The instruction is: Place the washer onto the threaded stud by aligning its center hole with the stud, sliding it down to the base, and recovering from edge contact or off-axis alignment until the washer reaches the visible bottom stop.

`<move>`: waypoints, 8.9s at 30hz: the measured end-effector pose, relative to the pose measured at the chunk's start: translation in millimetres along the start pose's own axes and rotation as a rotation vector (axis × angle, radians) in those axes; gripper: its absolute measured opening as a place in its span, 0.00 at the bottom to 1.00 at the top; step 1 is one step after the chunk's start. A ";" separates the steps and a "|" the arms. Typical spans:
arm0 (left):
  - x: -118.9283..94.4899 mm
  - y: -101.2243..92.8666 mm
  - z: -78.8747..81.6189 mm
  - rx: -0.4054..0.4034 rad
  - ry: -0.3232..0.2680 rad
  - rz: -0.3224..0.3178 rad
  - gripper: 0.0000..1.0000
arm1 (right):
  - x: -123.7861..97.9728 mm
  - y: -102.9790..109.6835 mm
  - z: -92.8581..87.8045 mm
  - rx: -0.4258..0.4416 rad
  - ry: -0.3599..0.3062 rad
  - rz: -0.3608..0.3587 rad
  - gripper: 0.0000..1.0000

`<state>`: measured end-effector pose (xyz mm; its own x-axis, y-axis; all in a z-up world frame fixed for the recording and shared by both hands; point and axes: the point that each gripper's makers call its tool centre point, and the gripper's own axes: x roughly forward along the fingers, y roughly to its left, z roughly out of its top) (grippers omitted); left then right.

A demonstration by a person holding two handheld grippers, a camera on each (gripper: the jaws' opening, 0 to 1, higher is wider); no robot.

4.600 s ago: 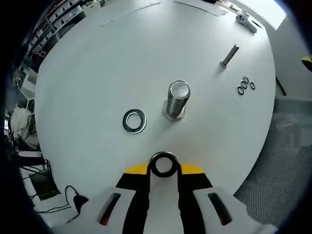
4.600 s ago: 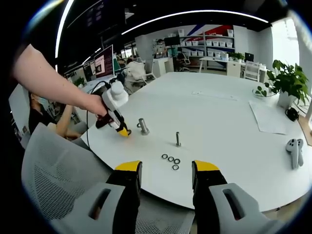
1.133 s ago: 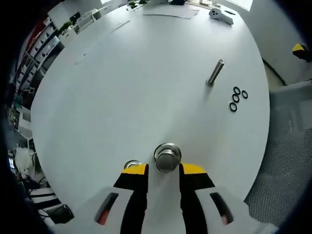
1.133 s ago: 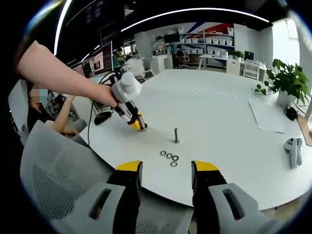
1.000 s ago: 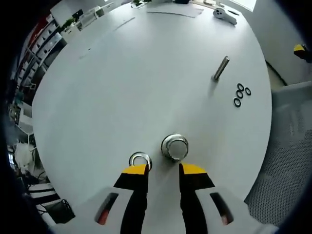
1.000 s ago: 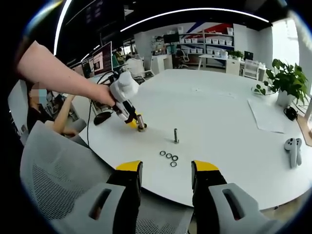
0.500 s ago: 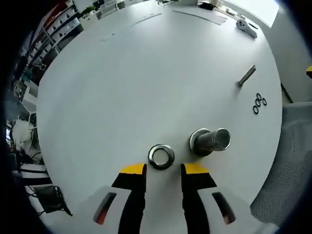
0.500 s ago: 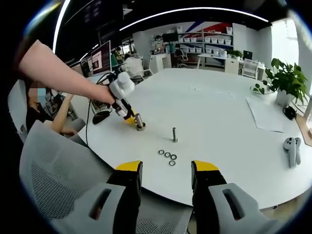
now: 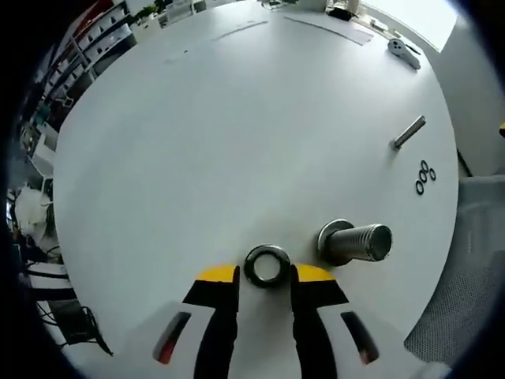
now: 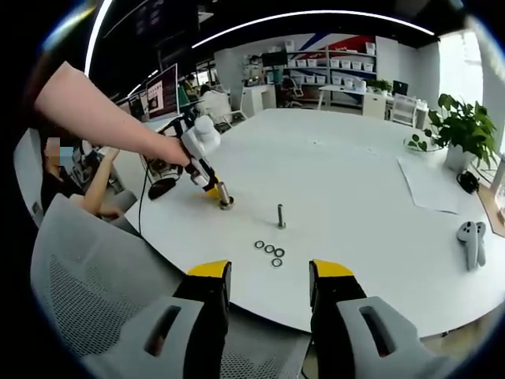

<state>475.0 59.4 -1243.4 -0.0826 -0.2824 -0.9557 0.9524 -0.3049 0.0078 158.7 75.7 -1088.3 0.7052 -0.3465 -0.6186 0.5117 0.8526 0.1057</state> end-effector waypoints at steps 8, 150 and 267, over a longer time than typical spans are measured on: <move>-0.3 3.2 0.5 -0.025 -0.003 0.011 0.20 | -0.1 0.9 -0.4 -0.005 0.006 0.000 0.42; -67.7 -53.3 37.4 0.082 -0.037 0.003 0.19 | 1.3 14.8 2.4 -0.031 -0.009 0.071 0.38; -220.8 -130.7 -76.7 -0.305 -0.647 0.193 0.33 | 7.7 35.7 -19.2 -0.125 0.109 0.171 0.39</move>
<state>391.3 231.4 -1055.9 0.0276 -0.8140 -0.5803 0.9989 0.0443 -0.0146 173.0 111.0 -1104.3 0.7156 -0.1542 -0.6813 0.3199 0.9394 0.1234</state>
